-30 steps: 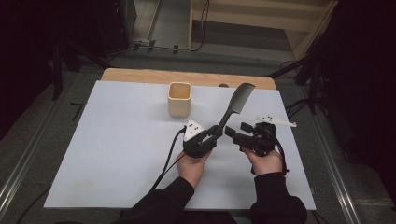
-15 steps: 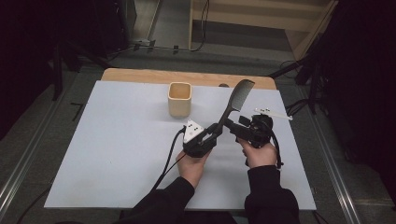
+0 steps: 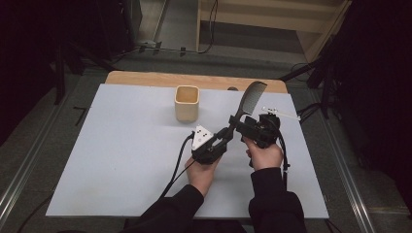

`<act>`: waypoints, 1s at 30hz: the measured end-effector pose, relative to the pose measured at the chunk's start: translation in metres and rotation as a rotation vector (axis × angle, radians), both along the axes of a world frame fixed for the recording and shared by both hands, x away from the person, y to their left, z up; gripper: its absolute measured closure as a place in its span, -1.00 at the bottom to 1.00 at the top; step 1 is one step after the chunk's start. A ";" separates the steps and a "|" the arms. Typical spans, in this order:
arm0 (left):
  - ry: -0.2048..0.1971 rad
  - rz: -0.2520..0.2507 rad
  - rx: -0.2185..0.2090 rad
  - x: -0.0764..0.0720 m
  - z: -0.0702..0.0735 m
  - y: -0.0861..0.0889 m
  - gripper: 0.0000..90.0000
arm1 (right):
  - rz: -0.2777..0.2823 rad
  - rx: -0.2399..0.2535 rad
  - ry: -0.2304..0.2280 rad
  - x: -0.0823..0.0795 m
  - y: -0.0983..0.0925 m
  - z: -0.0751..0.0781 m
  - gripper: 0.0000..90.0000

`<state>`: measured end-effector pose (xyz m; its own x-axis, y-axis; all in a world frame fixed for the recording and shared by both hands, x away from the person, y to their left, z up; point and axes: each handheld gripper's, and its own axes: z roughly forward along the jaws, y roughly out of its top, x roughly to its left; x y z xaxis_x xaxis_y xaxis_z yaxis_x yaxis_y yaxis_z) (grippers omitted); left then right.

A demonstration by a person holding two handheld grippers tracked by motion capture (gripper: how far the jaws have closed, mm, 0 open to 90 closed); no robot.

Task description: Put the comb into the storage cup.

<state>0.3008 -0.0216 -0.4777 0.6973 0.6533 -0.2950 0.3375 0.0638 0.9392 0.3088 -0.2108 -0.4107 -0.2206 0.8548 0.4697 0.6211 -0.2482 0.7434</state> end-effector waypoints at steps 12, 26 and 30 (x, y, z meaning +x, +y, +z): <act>-0.009 -0.001 0.013 -0.002 -0.002 -0.003 0.62 | -0.034 0.018 0.034 0.012 0.002 -0.006 -0.26; -0.010 0.000 0.021 -0.005 -0.002 -0.004 0.62 | -0.058 0.097 0.108 0.017 0.002 -0.008 0.34; -0.004 0.000 0.014 -0.004 -0.003 -0.003 0.62 | -0.057 0.103 0.116 0.018 0.001 -0.009 0.44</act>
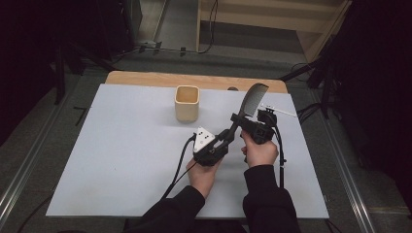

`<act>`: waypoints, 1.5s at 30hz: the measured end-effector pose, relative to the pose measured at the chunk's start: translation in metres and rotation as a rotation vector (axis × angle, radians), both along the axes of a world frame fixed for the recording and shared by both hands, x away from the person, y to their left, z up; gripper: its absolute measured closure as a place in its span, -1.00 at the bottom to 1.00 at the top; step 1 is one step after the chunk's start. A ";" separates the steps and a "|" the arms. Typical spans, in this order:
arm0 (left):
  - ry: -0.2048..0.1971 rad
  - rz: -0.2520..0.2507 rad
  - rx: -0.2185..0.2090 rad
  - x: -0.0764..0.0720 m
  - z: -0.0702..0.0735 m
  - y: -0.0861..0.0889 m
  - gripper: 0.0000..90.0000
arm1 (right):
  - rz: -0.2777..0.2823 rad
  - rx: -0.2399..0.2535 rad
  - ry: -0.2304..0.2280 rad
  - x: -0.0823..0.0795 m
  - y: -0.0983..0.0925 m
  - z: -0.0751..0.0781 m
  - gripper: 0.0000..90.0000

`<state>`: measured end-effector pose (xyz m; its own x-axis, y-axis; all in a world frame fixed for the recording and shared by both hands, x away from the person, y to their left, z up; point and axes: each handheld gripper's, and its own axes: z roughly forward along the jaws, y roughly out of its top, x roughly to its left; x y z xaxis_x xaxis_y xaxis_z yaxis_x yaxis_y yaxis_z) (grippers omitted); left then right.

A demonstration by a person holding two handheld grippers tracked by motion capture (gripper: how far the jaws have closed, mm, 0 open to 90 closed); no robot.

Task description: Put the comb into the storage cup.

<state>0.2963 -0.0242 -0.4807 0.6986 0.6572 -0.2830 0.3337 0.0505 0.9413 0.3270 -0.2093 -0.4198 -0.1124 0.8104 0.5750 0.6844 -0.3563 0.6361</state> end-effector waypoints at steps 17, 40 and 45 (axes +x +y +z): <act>0.012 -0.014 -0.011 0.000 -0.001 0.002 0.61 | 0.003 0.102 0.033 0.000 -0.005 -0.001 0.54; 0.104 -0.069 0.041 0.001 0.006 0.007 0.23 | 0.027 0.029 0.013 -0.001 -0.008 -0.003 0.56; 0.135 -0.106 0.055 0.004 0.008 0.009 0.23 | 0.026 0.005 0.015 0.000 -0.011 -0.005 0.56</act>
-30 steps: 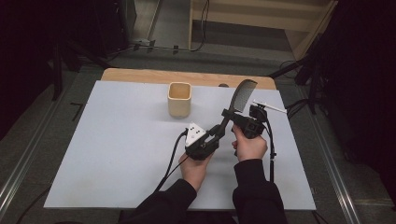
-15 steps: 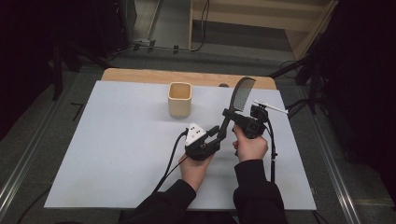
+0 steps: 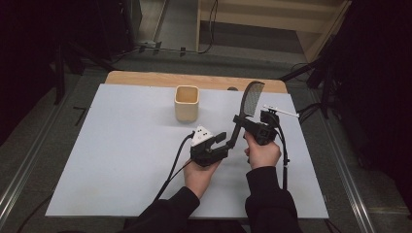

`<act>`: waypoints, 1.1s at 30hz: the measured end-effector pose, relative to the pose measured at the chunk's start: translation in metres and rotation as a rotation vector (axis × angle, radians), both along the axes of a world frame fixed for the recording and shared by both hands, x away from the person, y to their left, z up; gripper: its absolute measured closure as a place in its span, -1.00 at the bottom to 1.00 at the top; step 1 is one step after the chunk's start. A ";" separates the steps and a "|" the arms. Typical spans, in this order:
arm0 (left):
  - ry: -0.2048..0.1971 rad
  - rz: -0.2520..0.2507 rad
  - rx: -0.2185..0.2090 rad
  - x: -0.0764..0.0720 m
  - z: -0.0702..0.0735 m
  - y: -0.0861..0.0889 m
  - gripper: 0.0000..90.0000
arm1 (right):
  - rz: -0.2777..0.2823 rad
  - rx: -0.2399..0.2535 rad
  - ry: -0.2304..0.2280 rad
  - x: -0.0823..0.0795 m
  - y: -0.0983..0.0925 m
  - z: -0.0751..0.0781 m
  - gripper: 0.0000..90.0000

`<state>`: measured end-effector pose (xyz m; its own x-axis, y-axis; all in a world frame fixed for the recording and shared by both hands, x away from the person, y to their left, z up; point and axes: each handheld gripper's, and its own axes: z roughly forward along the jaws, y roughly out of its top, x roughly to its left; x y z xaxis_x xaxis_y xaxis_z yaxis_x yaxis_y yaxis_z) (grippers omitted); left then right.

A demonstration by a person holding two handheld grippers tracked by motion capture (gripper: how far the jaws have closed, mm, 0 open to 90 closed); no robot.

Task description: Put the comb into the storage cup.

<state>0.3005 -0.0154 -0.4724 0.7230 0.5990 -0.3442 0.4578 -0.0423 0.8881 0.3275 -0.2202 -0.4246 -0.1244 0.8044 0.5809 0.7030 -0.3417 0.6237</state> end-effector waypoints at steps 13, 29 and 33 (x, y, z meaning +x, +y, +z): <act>0.128 -0.112 0.121 0.017 -0.002 0.004 -0.05 | 0.029 -0.075 0.002 -0.002 -0.010 -0.004 0.56; 0.221 -0.168 0.219 0.028 -0.001 0.028 -0.12 | 0.104 -0.083 -0.006 -0.010 -0.004 -0.009 0.56; 0.251 -0.186 0.234 0.031 0.000 0.032 -0.12 | 0.121 -0.097 -0.012 -0.012 -0.004 -0.011 0.56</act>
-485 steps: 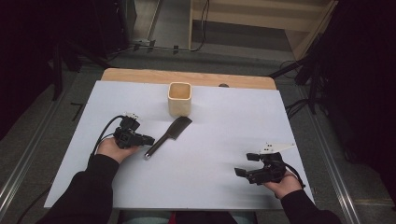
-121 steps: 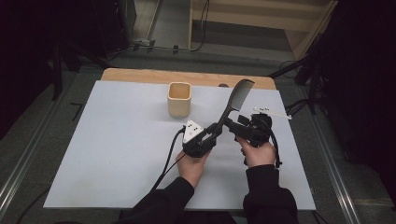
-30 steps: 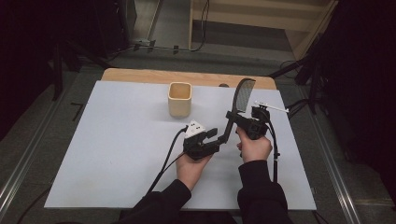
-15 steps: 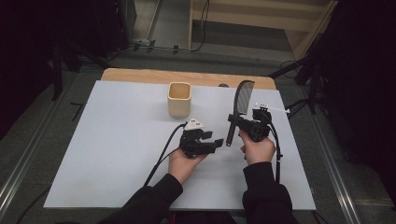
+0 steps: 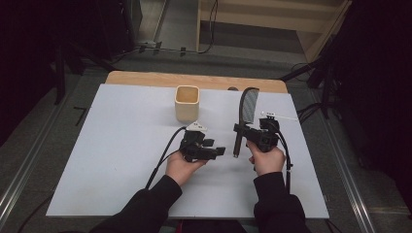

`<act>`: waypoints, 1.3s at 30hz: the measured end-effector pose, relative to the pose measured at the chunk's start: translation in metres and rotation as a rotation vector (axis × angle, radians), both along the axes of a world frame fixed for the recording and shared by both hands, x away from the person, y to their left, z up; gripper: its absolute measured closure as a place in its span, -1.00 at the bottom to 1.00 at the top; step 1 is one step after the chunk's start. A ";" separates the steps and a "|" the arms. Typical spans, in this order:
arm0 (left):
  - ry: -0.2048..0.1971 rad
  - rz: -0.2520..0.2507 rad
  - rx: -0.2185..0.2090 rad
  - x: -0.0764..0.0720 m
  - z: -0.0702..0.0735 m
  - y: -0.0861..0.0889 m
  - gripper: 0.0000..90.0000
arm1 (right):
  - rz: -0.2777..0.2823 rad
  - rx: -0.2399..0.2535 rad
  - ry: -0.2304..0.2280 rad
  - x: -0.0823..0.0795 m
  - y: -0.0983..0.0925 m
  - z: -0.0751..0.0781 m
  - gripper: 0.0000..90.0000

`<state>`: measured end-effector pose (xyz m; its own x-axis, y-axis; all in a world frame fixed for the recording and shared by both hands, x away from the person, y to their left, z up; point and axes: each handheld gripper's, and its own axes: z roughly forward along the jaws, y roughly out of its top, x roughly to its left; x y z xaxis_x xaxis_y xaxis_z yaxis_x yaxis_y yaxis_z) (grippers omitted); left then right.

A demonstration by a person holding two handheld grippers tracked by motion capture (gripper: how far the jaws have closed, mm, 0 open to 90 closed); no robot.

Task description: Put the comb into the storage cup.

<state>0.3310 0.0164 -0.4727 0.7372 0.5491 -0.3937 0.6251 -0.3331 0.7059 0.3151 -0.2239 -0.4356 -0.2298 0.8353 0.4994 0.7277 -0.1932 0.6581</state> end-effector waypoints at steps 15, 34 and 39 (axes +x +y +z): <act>0.036 -0.068 0.066 -0.002 -0.003 0.019 -0.13 | 0.005 -0.019 -0.015 -0.002 0.002 -0.002 0.56; 0.048 -0.197 0.206 -0.011 0.012 0.045 -0.22 | 0.029 -0.030 -0.047 -0.004 0.002 0.000 0.56; 0.052 -0.215 0.197 -0.013 0.014 0.056 -0.22 | 0.030 -0.029 -0.057 -0.005 0.002 0.001 0.56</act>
